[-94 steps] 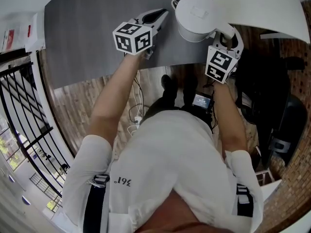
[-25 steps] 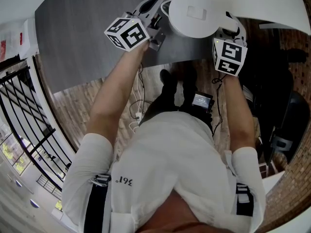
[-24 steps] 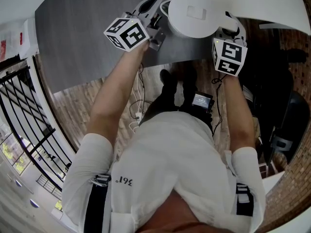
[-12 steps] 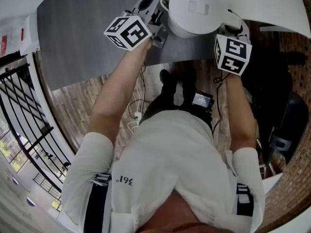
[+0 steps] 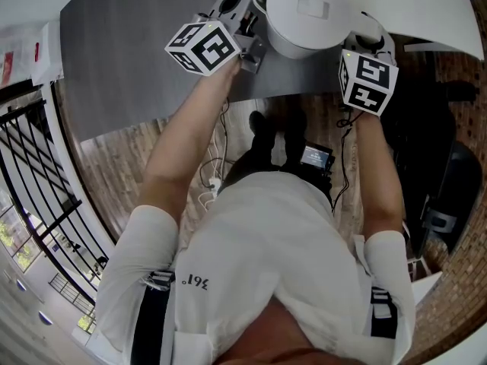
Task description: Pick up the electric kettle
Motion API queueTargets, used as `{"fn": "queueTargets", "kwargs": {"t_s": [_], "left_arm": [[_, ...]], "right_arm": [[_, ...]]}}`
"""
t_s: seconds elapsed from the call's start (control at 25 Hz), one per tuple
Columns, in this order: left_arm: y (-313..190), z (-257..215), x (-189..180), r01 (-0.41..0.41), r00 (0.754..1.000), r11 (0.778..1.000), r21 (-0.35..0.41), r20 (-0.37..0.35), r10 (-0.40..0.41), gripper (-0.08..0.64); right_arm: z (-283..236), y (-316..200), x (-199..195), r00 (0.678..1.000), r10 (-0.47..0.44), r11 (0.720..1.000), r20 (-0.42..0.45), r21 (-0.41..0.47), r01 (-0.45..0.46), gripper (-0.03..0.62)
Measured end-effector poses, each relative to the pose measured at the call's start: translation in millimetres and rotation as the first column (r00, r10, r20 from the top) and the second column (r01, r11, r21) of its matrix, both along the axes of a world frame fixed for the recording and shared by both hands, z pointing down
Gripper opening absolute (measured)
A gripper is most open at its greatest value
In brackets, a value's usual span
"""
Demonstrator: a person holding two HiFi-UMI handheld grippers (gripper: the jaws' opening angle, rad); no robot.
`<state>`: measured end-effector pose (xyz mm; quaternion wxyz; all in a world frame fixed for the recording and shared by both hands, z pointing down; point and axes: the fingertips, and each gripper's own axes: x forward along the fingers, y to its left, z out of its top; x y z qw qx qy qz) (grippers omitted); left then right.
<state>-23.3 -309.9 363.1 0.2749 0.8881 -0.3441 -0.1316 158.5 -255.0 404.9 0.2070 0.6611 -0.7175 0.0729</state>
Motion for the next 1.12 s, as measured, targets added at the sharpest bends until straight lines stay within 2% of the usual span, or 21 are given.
{"fn": "queueTargets", "kwargs": {"t_s": [0.6,1.12], "left_arm": [[11,-46,-6,0.090,0.995,0.994,0.064,0.029,-0.092,-0.002],[36,-95,-16,0.133,0.991,0.984,0.117,-0.018,-0.132,-0.002]], "right_arm": [[-47,3,3,1.000,0.013,0.999,0.002,0.030,-0.013,0.084],[-94,25,-4,1.000,0.007,0.997,0.002,0.071,-0.007,0.084]]}}
